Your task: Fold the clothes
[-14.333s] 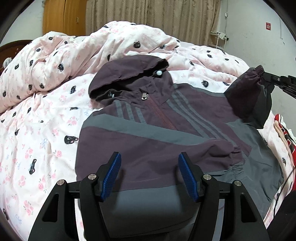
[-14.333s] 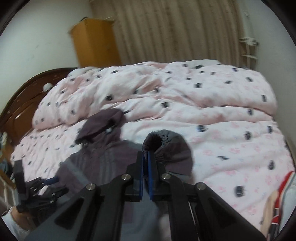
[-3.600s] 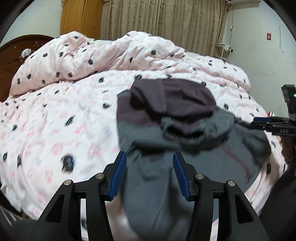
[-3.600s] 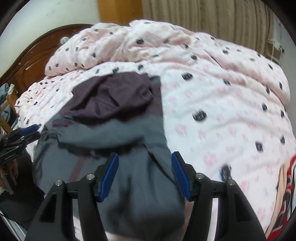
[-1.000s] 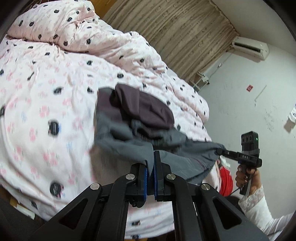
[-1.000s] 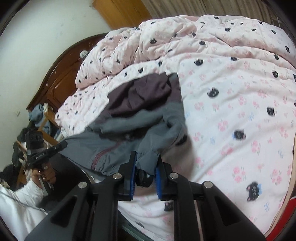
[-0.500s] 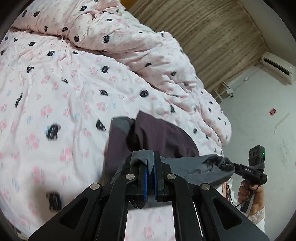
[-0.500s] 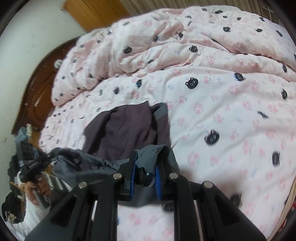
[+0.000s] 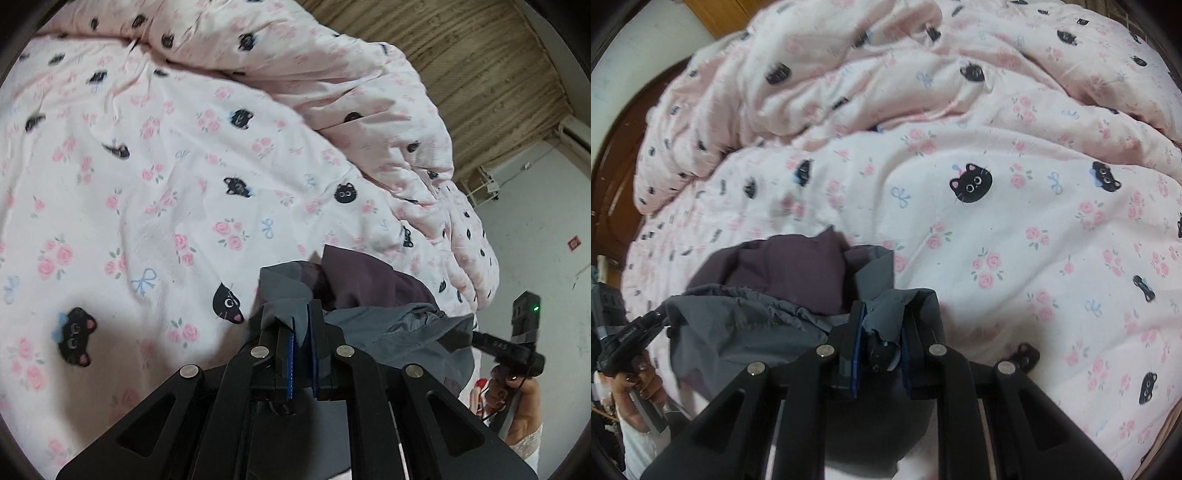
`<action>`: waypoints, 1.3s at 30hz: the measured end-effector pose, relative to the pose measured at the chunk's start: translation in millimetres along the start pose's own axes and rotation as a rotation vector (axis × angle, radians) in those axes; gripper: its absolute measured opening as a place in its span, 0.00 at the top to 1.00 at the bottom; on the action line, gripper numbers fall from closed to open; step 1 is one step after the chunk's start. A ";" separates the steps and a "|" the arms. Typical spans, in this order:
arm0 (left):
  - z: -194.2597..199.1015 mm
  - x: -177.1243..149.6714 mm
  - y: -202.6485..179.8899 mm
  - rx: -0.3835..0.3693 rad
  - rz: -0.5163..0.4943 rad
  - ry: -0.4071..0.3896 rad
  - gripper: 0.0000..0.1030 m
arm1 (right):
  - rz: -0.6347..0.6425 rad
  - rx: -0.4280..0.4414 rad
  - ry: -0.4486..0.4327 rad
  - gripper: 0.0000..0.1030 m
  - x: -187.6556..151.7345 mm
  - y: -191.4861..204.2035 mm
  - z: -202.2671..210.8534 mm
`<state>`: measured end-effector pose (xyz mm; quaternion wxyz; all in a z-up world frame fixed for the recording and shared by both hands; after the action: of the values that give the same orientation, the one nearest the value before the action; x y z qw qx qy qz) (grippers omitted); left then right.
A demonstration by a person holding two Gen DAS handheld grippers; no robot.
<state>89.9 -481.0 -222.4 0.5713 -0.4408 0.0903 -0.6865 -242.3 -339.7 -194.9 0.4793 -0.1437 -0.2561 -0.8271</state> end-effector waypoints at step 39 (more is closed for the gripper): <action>-34.9 -20.2 -88.0 0.025 -0.501 -0.053 0.24 | 0.024 -0.040 0.056 0.83 -3.4 -3.4 -28.2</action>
<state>2.3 -447.7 -198.1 0.3911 -0.4603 -0.0453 -0.7957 -243.3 -351.7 -220.9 0.4931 -0.1328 -0.2244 -0.8300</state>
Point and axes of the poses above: each gripper's, at about its wrist camera, not at the fingertips, and z roughly against the way its jaws point, y to its left, x to its top, the point moved 8 cm from there along -z, roughly the way its jaws point, and after that the axes turned 9 degrees about -y, right-handed, at the moved point
